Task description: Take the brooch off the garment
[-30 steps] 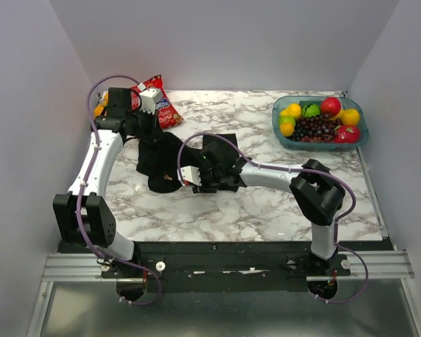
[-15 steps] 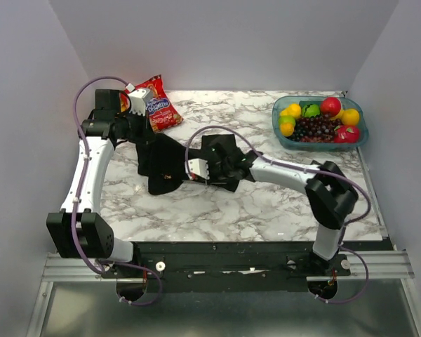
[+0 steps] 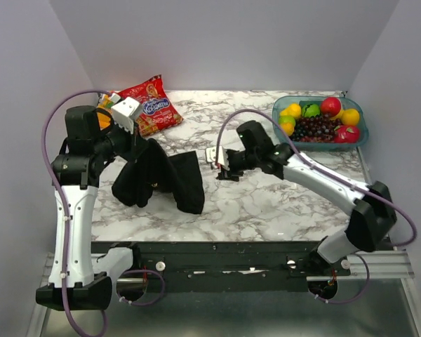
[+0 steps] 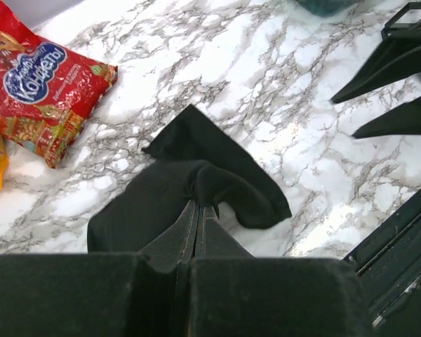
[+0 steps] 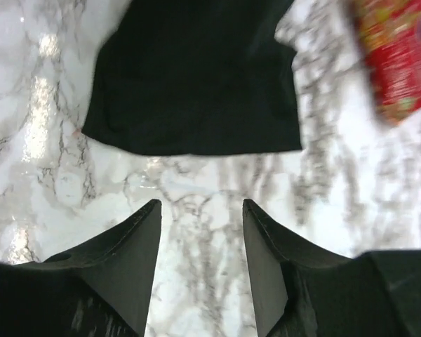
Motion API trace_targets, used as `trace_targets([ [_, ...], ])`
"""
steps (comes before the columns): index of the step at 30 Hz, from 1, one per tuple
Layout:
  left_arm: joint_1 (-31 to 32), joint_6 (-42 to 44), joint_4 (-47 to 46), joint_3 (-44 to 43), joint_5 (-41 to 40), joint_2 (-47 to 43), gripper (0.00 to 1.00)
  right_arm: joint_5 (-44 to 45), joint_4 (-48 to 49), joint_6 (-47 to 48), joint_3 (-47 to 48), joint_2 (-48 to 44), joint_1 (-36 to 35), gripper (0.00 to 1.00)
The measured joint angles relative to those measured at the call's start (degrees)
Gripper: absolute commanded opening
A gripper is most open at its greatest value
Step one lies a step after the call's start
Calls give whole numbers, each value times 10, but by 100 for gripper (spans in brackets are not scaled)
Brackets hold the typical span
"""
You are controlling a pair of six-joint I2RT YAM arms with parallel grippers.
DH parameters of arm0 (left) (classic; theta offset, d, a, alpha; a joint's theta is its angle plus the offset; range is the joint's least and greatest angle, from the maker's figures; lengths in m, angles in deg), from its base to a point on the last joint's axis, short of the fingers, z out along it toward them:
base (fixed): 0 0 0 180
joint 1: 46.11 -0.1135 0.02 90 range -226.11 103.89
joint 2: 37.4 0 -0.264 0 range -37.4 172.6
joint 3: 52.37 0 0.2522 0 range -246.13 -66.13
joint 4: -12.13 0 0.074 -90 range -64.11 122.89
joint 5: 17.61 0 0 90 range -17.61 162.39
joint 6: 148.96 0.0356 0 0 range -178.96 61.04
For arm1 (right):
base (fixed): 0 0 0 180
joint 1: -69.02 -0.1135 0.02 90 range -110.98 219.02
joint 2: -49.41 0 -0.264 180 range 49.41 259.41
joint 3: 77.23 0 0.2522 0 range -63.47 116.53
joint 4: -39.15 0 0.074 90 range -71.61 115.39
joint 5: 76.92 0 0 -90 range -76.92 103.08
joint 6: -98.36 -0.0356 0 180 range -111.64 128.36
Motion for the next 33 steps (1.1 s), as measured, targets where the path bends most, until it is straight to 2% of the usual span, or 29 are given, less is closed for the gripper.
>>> trace_targets([
  [6, 0, -50, -12, 21, -47, 67, 0, -7, 11, -18, -2, 158, -30, 64],
  [8, 0, -67, -18, 24, -64, 90, 0, -12, 12, -24, 2, 185, -51, 66],
  [9, 0, -76, -22, 25, -74, 98, 0, -16, 12, -27, 5, 195, -61, 71],
  [13, 0, -99, -36, 25, -92, 104, 0, -31, 22, -49, 24, 219, -97, 72],
  [15, 0, -106, -41, 27, -95, 104, 0, -35, 36, -66, 30, 229, -110, 77],
  [18, 0, -111, -41, 35, -99, 104, 0, -40, 52, -98, 43, 252, -122, 99],
  [21, 0, -115, -35, 38, -101, 104, 0, -38, 71, -135, 61, 291, -129, 99],
  [23, 0, -119, -32, 38, -102, 104, 0, -24, 82, -166, 68, 314, -134, 94],
  [26, 0, -127, -30, 38, -102, 104, 0, 9, 106, -206, 85, 341, -139, 72],
  [27, -1, -130, -30, 38, -102, 104, 0, 21, 115, -217, 92, 346, -141, 55],
  [29, -1, -132, -30, 38, -102, 104, 0, 40, 133, -227, 96, 353, -144, 34],
  [30, -1, -133, -29, 38, -101, 105, 0, 52, 136, -236, 98, 355, -145, 17],
  [31, -1, -133, -27, 37, -101, 106, 0, 58, 137, -238, 98, 355, -145, 6],
  [33, -3, -131, -20, 30, -101, 112, 0, 68, 135, -242, 97, 352, -145, 0],
])
